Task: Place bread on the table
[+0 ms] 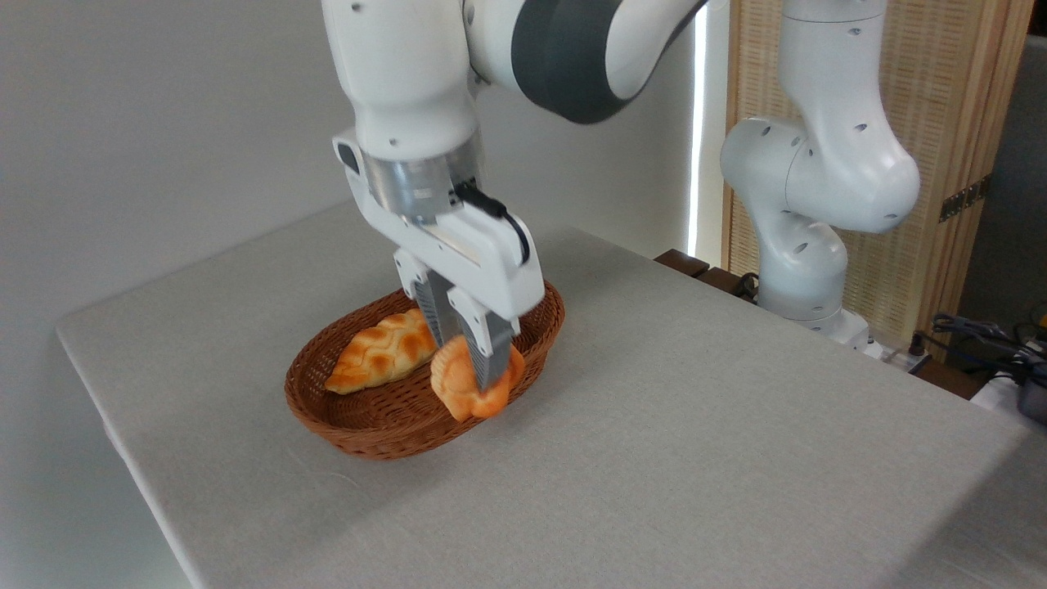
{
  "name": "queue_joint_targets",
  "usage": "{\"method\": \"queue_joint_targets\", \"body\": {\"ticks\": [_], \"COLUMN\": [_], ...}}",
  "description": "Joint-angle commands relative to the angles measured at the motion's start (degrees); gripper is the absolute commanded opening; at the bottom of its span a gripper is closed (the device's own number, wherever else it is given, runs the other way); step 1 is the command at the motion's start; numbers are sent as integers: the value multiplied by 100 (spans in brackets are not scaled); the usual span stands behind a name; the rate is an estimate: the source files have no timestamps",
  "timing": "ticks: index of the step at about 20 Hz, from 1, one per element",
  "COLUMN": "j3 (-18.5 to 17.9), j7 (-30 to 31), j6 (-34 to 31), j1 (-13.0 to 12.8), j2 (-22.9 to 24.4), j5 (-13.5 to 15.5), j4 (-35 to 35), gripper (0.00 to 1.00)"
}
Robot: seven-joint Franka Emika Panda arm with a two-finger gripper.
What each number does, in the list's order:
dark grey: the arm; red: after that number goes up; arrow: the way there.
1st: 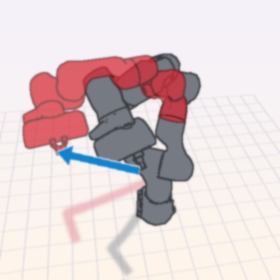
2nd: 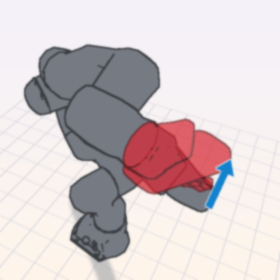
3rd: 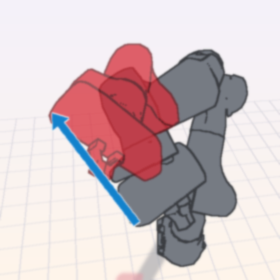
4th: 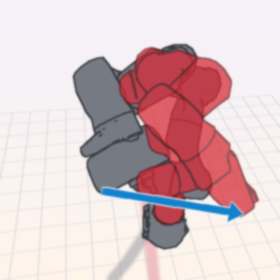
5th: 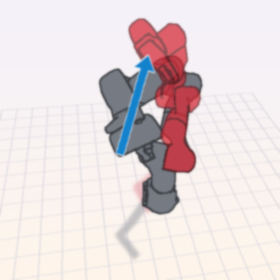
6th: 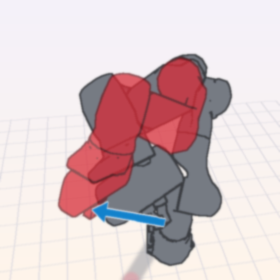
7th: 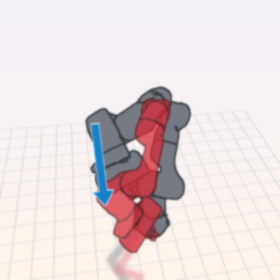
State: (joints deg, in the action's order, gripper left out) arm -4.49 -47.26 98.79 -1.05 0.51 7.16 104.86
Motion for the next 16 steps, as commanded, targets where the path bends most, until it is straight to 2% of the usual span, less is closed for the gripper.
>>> {"method": "queue_joint_targets", "body": {"ticks": [1,2,3,4,11,16], "j3": [-227,-349,-385,-394,-412,-421], "j7": [-353,-536,-738,-871,-1092,-1092], "j6": [-62,-19,-9,8,17,-9], "j1": [-36,-36,-36,-36,-36,-36], "j2": [-270,-357,-445,-542,-622,-245], "j5": [-119,-110,-110,-110,-101,-22], "j4": [-27,-27,-27,-27,-35,-272], "gripper": [86,88,97,100,100,100]}}
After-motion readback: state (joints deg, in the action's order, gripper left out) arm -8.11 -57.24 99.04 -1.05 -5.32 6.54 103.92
